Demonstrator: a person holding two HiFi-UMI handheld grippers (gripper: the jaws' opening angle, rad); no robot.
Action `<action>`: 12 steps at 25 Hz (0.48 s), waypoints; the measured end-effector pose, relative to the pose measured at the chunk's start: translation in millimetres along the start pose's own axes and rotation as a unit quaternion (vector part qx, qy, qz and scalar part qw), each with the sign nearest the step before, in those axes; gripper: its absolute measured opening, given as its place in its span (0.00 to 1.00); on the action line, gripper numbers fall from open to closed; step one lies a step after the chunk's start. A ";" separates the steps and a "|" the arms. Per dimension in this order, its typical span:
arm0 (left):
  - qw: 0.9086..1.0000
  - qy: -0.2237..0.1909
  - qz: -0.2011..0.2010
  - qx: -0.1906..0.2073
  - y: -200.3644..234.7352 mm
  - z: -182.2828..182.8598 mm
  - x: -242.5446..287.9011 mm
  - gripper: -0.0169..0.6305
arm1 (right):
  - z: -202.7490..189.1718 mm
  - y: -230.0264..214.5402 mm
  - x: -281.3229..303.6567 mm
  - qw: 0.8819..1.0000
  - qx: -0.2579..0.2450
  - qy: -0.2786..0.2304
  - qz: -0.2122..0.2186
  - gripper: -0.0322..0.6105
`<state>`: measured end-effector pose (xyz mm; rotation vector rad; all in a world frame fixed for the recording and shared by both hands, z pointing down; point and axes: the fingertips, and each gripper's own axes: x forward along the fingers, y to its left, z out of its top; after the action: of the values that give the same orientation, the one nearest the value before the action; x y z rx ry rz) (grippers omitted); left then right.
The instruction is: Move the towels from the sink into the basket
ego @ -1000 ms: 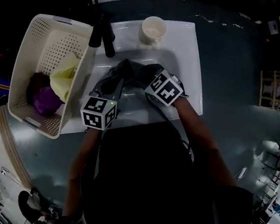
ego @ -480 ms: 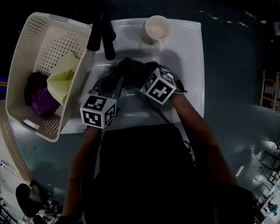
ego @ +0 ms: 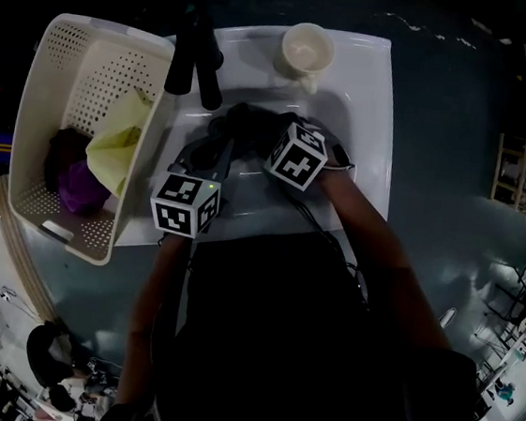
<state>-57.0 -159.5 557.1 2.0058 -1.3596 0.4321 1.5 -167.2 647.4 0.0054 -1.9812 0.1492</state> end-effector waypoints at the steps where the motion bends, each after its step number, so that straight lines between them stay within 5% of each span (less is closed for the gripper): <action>1: 1.000 0.001 0.000 -0.001 0.3 -0.7 -0.2 0.03 | -0.4 -0.2 1.2 1.000 0.001 0.001 0.000 0.40; 12: 1.000 -0.002 0.004 -0.004 2.1 -4.7 -6.5 0.03 | 1.8 -5.8 -1.1 0.999 0.040 -0.019 -0.017 0.08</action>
<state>-61.1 -152.3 557.2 1.9965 -1.3696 0.4246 0.7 -173.3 646.3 0.0950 -2.0114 0.2085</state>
